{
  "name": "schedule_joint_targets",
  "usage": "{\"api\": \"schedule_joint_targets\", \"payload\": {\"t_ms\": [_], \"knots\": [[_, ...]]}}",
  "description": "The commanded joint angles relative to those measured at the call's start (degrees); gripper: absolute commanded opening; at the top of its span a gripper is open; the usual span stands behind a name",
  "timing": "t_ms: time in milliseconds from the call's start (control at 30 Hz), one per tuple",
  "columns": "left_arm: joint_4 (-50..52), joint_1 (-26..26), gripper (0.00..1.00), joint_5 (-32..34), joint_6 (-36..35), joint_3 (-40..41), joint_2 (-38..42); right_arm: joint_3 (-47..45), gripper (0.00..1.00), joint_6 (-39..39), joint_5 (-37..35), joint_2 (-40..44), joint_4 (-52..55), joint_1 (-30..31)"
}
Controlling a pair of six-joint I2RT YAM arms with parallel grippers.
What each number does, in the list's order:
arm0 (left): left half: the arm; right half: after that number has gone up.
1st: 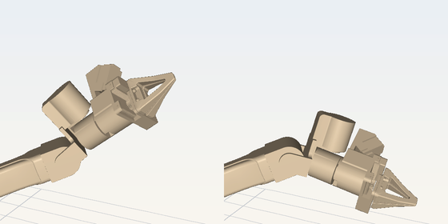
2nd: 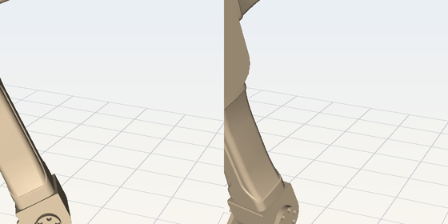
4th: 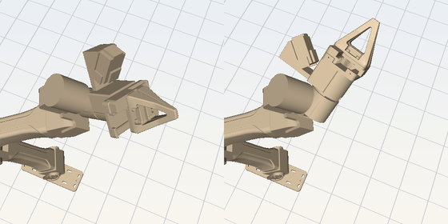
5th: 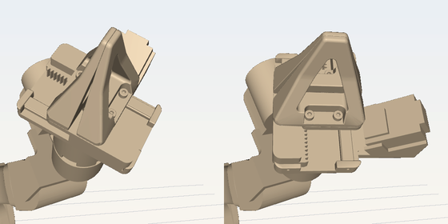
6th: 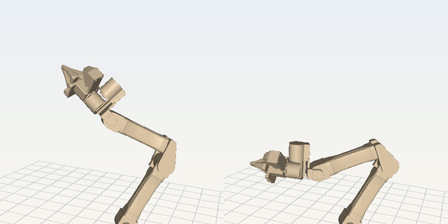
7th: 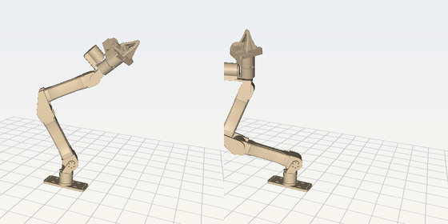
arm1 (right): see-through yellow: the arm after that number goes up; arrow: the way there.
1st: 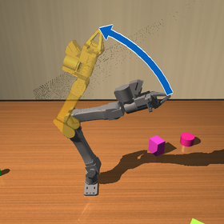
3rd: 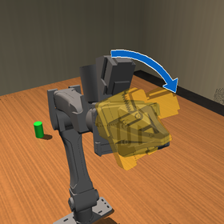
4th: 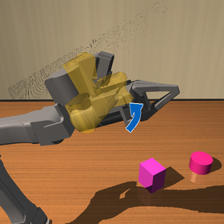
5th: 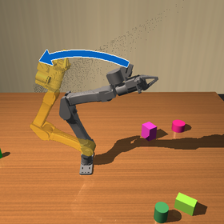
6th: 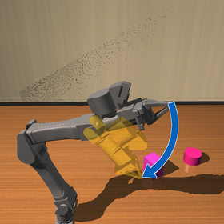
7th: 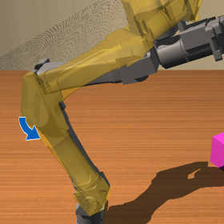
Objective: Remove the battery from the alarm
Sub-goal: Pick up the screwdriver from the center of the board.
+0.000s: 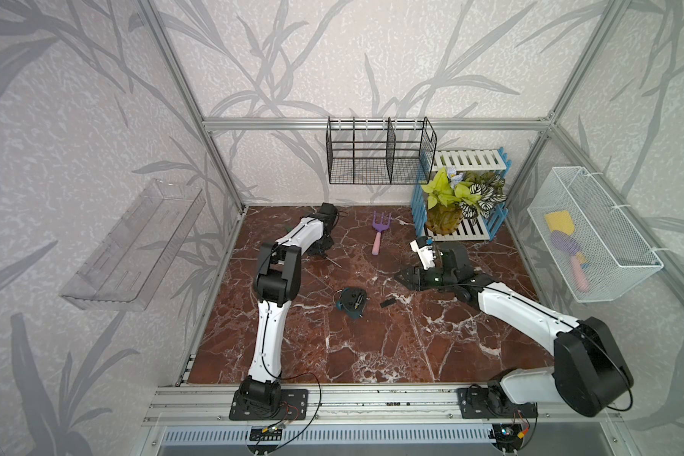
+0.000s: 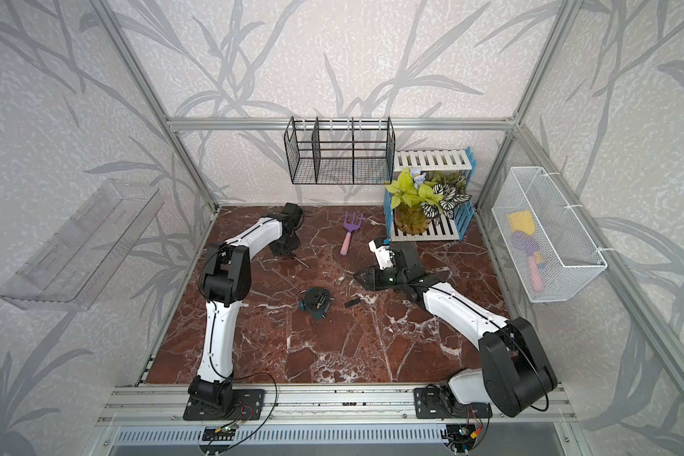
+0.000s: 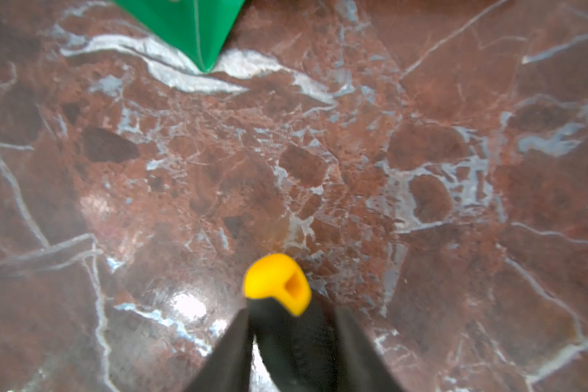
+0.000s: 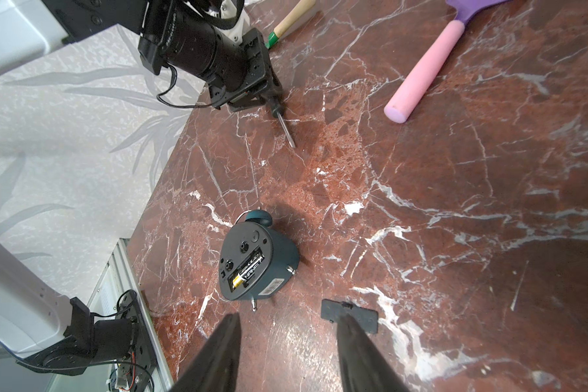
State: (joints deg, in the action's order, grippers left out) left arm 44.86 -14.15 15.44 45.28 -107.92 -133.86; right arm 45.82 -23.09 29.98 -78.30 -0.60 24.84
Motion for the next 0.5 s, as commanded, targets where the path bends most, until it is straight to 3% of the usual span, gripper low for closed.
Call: {"api": "schedule_joint_targets", "payload": {"t_ms": [0, 200, 467], "knots": [[-1.50, 0.26, 0.24, -0.82, -1.20, 3.39, 1.97, -0.77, 0.50, 0.04, -0.45, 2.63, 1.31, -0.43], [-7.95, -1.66, 0.19, -7.97, -5.16, 8.76, 11.43, -2.60, 0.50, -0.95, -1.24, 7.45, 2.60, -1.31], [-17.48, -14.17, 0.16, -17.06, -9.65, 16.47, 24.98, -9.31, 0.50, -5.22, -7.84, 18.95, 4.38, -4.92]]}}
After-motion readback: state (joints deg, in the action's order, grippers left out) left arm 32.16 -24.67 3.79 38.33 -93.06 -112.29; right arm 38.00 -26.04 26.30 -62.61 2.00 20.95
